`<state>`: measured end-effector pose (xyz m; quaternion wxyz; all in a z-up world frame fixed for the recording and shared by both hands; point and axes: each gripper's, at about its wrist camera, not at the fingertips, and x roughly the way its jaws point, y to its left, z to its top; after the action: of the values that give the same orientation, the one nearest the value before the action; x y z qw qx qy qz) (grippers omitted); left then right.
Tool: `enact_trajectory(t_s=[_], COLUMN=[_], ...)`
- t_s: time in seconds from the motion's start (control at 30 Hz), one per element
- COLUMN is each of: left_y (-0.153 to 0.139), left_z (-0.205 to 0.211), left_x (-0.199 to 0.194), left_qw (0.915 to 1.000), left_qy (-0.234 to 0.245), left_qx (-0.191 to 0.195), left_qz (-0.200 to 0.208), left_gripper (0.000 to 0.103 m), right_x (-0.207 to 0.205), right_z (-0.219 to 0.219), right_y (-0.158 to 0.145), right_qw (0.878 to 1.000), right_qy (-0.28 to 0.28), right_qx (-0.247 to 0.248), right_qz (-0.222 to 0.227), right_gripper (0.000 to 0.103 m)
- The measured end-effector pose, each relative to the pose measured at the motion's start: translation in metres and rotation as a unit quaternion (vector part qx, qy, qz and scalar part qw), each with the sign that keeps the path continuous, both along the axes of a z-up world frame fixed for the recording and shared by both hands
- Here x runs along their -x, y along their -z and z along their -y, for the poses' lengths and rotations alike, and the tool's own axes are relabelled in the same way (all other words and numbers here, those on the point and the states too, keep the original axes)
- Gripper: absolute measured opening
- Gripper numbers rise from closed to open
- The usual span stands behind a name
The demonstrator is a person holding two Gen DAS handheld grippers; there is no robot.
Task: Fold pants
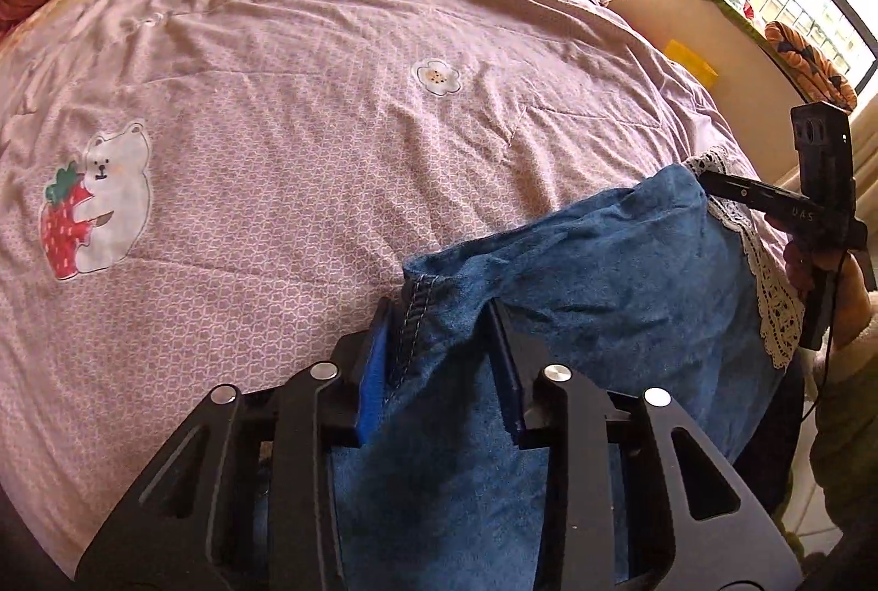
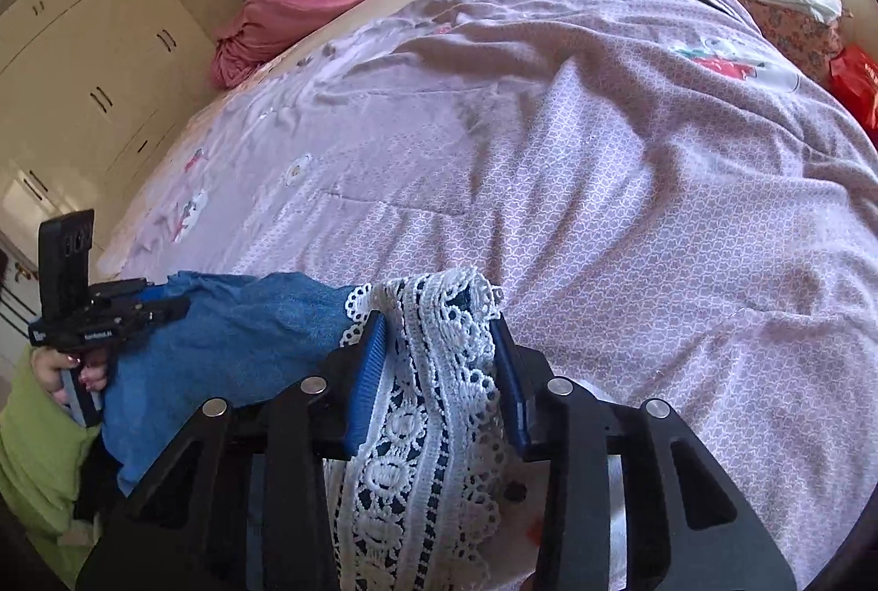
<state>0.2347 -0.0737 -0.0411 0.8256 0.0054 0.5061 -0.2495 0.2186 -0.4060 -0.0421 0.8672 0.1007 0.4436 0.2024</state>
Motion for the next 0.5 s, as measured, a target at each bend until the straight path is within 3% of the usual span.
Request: enact_trajectory(t_s=[0.2, 0.4, 0.5], left_y=[-0.005, -0.029, -0.04], left_z=[0.004, -0.003, 0.0], left_x=[0.004, 0.007, 0.0], left_qw=[0.9999, 0.9986, 0.9981], left_qy=[0.008, -0.014, -0.022], left_qx=[0.009, 0.033, 0.021], left_qz=[0.005, 0.038, 0.054], left_gripper=[0.008, 0.006, 0.005], right_x=[0.023, 0.031, 0.022], right_z=[-0.01, -0.004, 0.0], right_y=[-0.01, -0.035, -0.049], right_qw=[0.997, 0.994, 0.992], right_qy=[-0.016, -0.013, -0.008], right_qx=[0.045, 0.032, 0.018], right_qz=[0.054, 0.106, 0.122], right_gripper=[0.019, 0.016, 0.016])
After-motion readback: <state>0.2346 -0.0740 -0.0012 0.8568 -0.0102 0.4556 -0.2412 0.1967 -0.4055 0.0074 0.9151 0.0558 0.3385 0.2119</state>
